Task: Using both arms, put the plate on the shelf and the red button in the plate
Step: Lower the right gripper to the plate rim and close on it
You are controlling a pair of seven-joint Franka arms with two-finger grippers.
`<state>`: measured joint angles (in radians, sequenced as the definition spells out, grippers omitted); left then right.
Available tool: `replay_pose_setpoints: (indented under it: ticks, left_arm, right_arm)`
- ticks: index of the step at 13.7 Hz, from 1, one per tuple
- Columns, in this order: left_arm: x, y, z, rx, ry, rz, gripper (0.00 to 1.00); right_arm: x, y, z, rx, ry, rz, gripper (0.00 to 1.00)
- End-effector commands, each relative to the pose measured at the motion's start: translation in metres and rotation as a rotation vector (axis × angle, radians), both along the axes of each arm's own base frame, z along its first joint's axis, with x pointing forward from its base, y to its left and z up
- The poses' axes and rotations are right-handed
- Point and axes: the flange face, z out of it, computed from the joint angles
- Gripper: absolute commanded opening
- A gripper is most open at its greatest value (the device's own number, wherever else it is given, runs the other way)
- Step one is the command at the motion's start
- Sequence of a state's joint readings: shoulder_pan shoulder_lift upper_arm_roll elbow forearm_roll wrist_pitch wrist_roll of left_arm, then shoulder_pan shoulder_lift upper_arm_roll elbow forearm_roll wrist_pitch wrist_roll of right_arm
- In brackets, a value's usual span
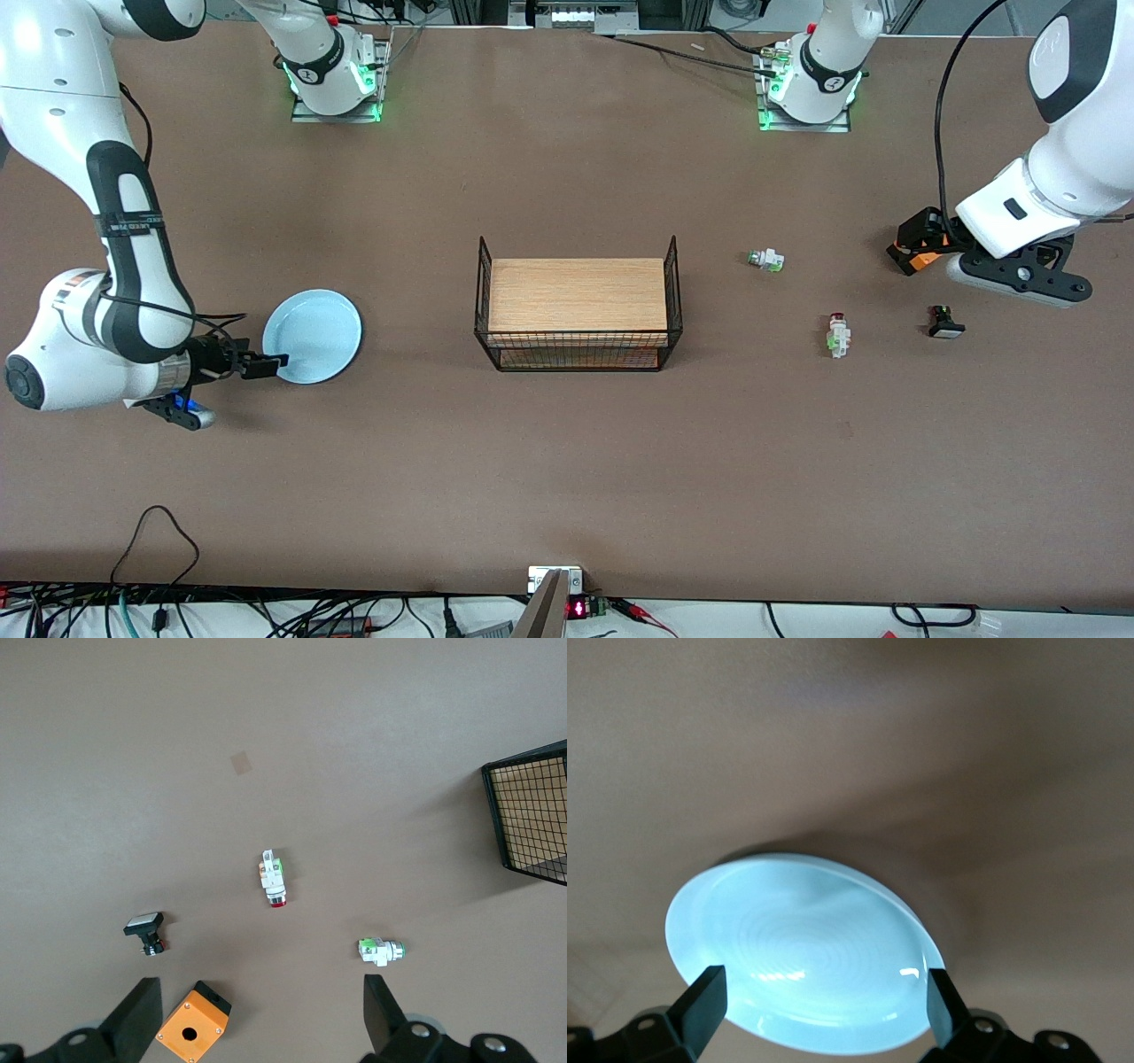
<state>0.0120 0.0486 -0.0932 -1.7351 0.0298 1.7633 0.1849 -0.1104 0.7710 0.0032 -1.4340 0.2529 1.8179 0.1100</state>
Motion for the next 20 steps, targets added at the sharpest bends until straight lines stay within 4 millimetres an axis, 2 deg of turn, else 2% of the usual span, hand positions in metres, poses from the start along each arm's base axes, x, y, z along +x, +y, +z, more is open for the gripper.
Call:
replay_pose_setpoints:
  ticks: [1,2,4,12,16,18,20]
  left_arm:
    - [0.001,0.002,0.007,0.017,-0.003,-0.024,1.0]
    - [0.001,0.002,0.007,0.017,-0.003,-0.024,1.0]
    - [0.001,0.002,0.007,0.017,-0.003,-0.024,1.0]
    - [0.001,0.005,0.006,0.017,-0.001,-0.022,1.0]
    - [0.001,0.005,0.007,0.017,-0.002,-0.021,1.0]
    - [0.001,0.005,0.007,0.017,-0.002,-0.022,1.0]
    - [0.001,0.005,0.007,0.017,-0.002,-0.021,1.0]
  right_arm:
    - [-0.002,0.002,-0.012,0.006,-0.012,-0.028,1.0]
    - [-0.002,0.003,-0.013,0.009,-0.016,-0.024,1.0]
    - [-0.005,-0.017,-0.032,0.017,-0.024,-0.032,1.0]
    - [-0.009,-0.02,-0.038,0.031,-0.008,-0.011,1.0]
    - [-0.024,-0.044,-0.058,0.056,0.018,-0.006,1.0]
    - [-0.024,-0.052,-0.056,0.081,-0.008,0.043,1.0]
    - [-0.025,-0.05,-0.054,0.117,-0.002,0.026,1.0]
